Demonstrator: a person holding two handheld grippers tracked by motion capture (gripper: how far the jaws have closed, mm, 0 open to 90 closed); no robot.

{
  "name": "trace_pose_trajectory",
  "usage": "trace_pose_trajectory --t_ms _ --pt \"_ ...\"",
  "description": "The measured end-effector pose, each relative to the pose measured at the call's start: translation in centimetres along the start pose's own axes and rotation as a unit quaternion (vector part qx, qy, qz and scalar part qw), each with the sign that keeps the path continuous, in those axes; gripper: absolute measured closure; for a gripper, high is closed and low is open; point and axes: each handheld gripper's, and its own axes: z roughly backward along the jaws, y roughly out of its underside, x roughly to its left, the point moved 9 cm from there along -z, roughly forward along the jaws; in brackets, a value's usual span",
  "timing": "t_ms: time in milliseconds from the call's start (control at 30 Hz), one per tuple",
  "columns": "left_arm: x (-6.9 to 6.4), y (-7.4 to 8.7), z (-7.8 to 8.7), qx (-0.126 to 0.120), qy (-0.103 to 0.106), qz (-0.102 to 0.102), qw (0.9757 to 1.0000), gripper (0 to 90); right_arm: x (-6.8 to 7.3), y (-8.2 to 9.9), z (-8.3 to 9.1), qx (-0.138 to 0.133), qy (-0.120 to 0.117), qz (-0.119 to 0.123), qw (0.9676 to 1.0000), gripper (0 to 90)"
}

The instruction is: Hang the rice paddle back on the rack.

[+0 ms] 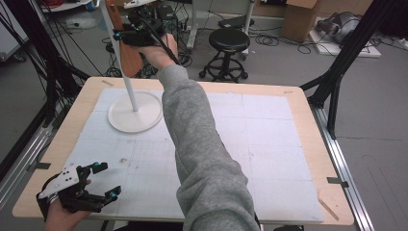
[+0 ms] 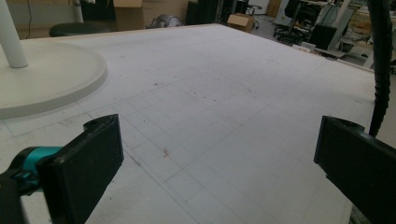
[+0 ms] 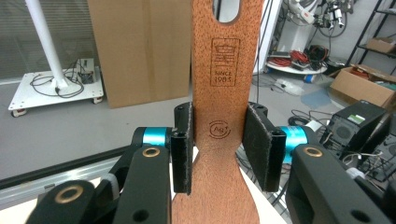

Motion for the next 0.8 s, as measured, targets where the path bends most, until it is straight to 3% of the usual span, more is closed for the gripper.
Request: trace_pose_trajectory --t_ms 167,333,533,600,667,800 --pt "0.0 0.0 -0.1 0.001 0.001 -0.001 1.0 1.8 0.1 0.0 0.1 0.0 0.003 0.003 1.0 63.3" --pt "0.2 -0.2 0.1 -0.006 -0.007 -0.003 0.9999 1.8 0.6 0.0 0.7 -0.015 0.002 0.001 0.9999 49.1" --pt "0.5 -0.3 0.3 -0.01 -0.015 -0.001 0.9998 1.8 1.3 1.2 2.0 -0.012 -0.01 0.003 0.9999 33.5" --pt "0.5 -0.4 0.4 -0.014 -0.017 0.001 0.9998 1.8 1.7 2.0 2.5 0.002 -0.028 0.003 0.9996 27.2" --pt "0.6 -0.3 0.4 -0.011 -0.018 0.002 0.9998 1.8 2.2 3.0 2.8 0.022 -0.046 0.006 0.9987 15.2" --pt "0.6 -0.2 0.2 -0.008 -0.018 0.002 0.9998 1.8 2.9 5.0 3.3 0.057 -0.066 0.02 0.996 8.2"
